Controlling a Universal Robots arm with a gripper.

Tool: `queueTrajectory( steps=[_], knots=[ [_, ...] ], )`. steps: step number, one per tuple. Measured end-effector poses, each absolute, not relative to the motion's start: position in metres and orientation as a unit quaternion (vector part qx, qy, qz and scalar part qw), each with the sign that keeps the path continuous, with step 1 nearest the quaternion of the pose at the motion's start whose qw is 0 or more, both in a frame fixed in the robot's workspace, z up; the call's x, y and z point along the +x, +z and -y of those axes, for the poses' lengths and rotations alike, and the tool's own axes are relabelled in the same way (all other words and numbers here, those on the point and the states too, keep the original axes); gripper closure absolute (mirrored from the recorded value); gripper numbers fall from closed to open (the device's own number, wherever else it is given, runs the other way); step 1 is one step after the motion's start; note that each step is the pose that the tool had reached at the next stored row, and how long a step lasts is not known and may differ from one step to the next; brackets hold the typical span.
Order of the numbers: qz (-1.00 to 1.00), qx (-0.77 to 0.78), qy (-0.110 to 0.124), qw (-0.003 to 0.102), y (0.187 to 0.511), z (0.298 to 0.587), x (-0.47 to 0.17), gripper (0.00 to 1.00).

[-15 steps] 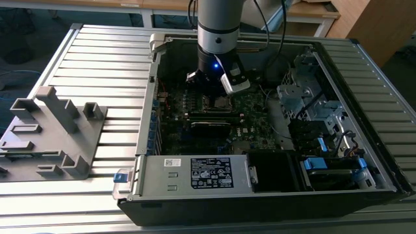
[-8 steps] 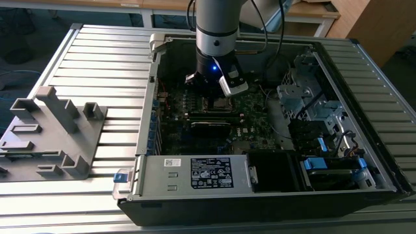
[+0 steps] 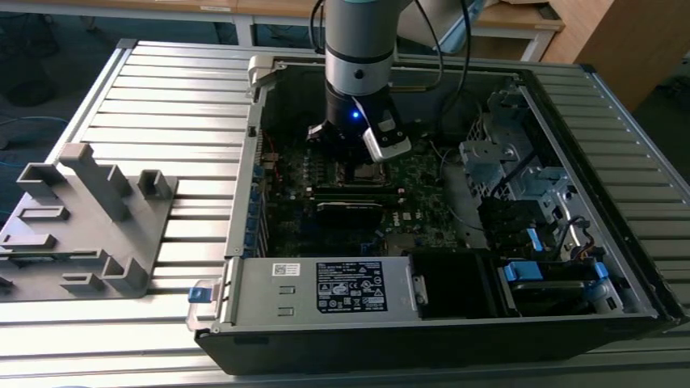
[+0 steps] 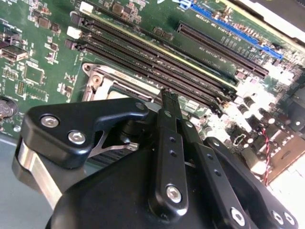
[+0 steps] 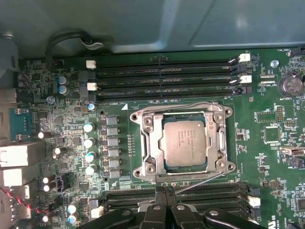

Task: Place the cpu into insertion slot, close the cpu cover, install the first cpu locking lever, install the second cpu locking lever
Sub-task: 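Install the second cpu locking lever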

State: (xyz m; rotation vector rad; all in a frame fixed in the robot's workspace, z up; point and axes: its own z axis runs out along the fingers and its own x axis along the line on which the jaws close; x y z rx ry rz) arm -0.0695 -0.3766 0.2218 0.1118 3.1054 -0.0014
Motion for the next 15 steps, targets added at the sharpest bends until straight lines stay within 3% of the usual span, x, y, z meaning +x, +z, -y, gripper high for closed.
queueTrajectory(
  steps=[15],
  knots=[
    [-0.999,0.036,-0.001,0.017,0.2183,0.3766,-0.0695,0.89]
  ],
)
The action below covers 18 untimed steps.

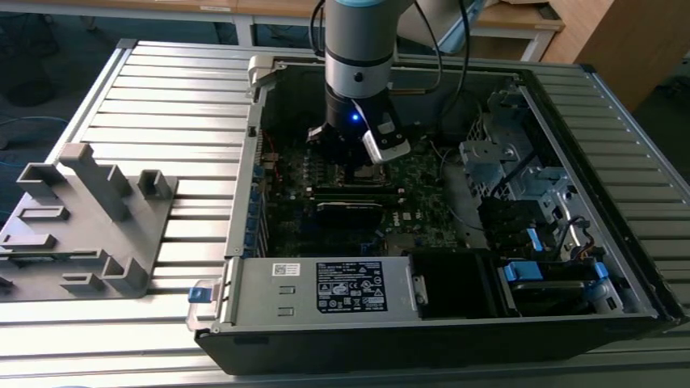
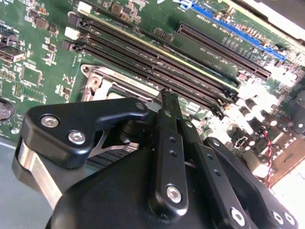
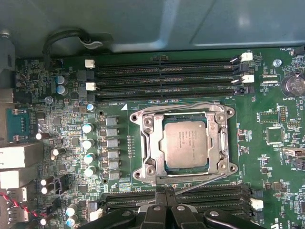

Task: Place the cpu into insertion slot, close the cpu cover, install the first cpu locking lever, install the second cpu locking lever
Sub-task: 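Install the second cpu locking lever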

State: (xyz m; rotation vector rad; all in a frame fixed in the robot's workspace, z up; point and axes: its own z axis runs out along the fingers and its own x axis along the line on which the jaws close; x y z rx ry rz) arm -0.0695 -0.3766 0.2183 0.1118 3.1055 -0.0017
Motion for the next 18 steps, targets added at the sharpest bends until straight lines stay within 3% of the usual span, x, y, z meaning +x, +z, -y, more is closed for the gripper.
queueTrajectory(
  steps=[18],
  knots=[
    [-0.999,0.036,0.000,0.017,0.2159,0.3766,-0.0695,0.89]
  ],
)
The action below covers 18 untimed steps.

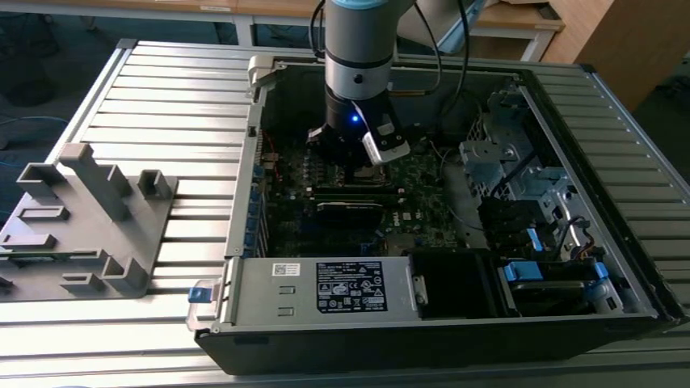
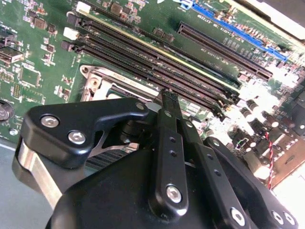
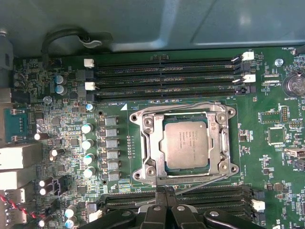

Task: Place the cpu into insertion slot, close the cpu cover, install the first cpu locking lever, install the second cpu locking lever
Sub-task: 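Install the second cpu locking lever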

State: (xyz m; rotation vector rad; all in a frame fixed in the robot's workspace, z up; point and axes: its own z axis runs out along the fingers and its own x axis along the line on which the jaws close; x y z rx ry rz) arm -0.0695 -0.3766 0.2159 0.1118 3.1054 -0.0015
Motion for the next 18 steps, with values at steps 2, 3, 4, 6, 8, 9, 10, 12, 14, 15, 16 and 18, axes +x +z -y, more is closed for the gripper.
queueTrajectory(
  steps=[2,3,4,6,8,9,10,12,14,15,16,18],
  knots=[
    [-0.999,0.036,-0.001,0.017,0.2155,0.3766,-0.0695,0.89],
    [-0.999,0.036,-0.001,0.017,0.2155,0.3766,-0.0696,0.89],
    [-0.999,0.036,-0.001,0.017,0.2155,0.3766,-0.0696,0.89],
    [-0.999,0.036,0.000,0.017,0.2149,0.3766,-0.0695,0.89],
    [-0.999,0.036,0.000,0.017,0.2138,0.3766,-0.0695,0.89],
    [-0.999,0.036,-0.001,0.017,0.2131,0.3766,-0.0696,0.89],
    [-0.999,0.036,0.000,0.017,0.2126,0.3766,-0.0696,0.89],
    [-0.999,0.036,-0.001,0.017,0.2123,0.3766,-0.0698,0.89],
    [-0.999,0.036,-0.001,0.017,0.2123,0.3766,-0.0699,0.89],
    [-0.999,0.036,-0.001,0.017,0.2122,0.3766,-0.0704,0.89],
    [-0.999,0.036,-0.001,0.017,0.2122,0.3766,-0.0710,0.89],
    [-0.999,0.036,-0.001,0.017,0.2121,0.3766,-0.0710,0.89]
  ],
)
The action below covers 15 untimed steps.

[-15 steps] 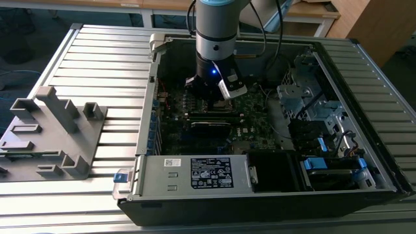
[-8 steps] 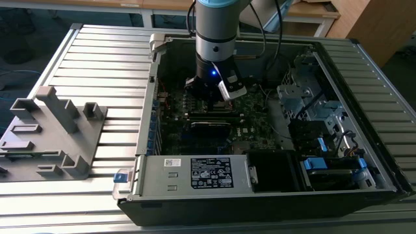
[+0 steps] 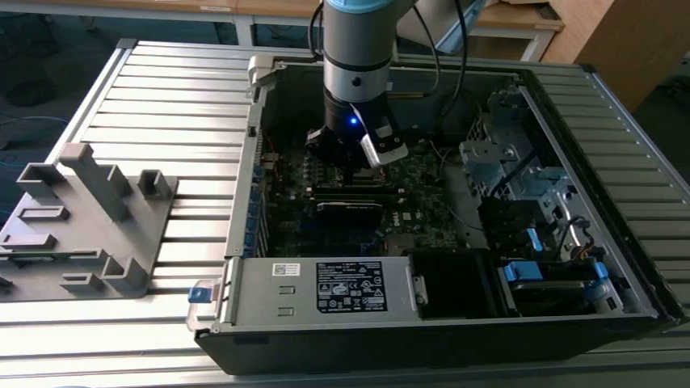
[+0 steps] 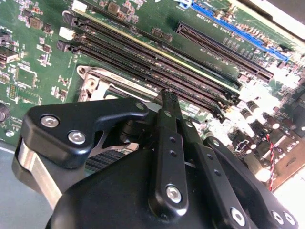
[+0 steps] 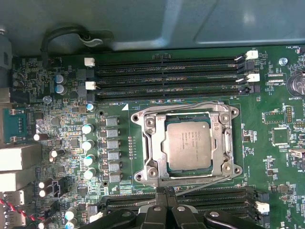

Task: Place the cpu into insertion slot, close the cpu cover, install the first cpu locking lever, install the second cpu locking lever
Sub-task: 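Install the second cpu locking lever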

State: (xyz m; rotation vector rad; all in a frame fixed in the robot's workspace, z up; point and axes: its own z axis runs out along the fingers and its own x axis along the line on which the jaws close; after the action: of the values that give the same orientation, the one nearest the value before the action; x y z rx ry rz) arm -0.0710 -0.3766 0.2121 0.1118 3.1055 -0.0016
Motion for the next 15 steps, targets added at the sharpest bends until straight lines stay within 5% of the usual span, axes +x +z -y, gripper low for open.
queueTrajectory(
  steps=[15],
  knots=[
    [-0.999,0.036,0.000,0.017,0.2085,0.3766,-0.0712,0.89]
  ],
)
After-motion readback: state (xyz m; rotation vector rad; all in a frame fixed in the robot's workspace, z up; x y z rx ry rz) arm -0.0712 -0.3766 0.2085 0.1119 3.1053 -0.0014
